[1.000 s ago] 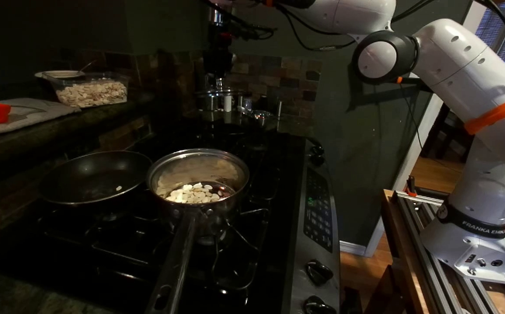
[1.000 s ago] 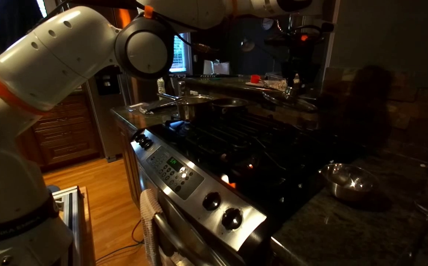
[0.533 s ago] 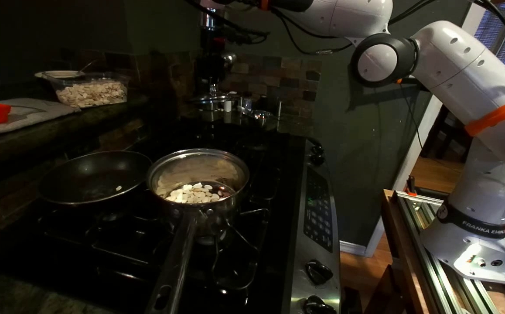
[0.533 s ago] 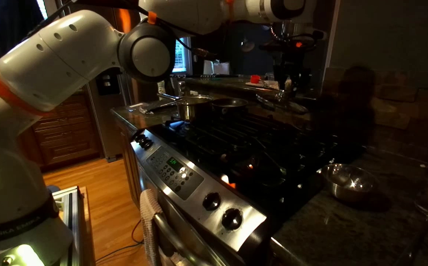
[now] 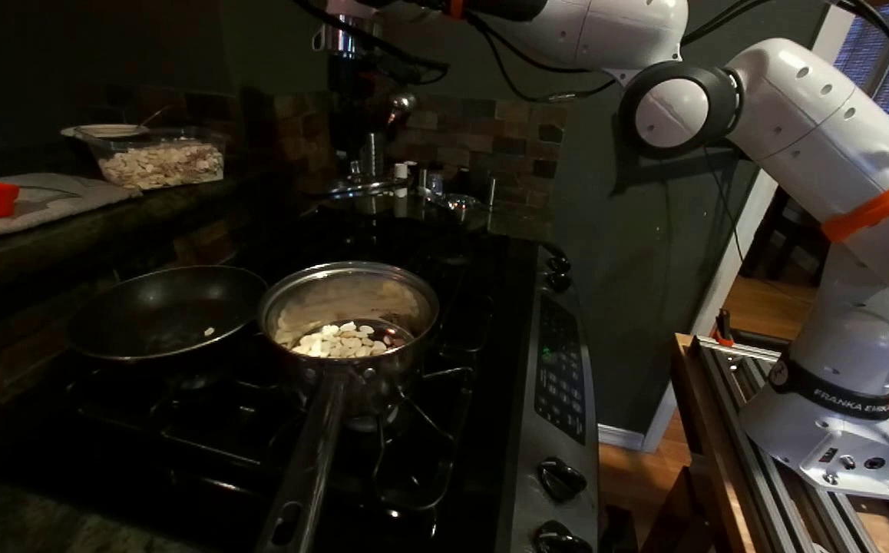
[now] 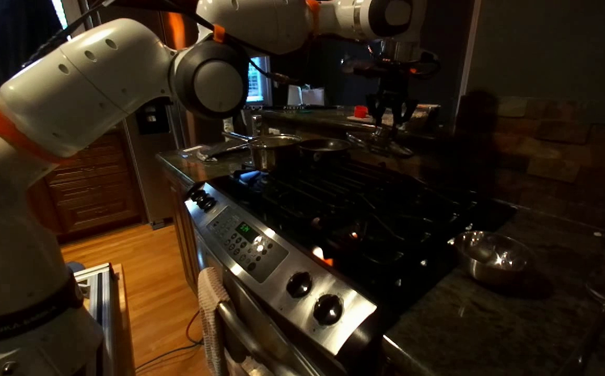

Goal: Move the glass lid to the left

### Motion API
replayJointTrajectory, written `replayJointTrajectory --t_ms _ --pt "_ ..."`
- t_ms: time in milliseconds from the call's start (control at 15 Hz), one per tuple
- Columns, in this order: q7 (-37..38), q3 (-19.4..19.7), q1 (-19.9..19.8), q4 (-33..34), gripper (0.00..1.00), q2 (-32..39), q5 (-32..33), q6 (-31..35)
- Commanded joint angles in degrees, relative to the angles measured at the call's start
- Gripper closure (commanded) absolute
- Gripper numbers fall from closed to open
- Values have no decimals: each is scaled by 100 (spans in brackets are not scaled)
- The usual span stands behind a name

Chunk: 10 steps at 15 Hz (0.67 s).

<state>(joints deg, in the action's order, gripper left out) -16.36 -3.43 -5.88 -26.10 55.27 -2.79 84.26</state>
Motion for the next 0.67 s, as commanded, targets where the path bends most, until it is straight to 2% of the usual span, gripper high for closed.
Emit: replayJointTrajectory --t_ms 0,200,600 --pt "-357 -96 150 152 77 172 -41 51" --pt "-460 -87 280 184 77 312 9 229" --pt "-655 -90 401 212 77 606 33 1104"
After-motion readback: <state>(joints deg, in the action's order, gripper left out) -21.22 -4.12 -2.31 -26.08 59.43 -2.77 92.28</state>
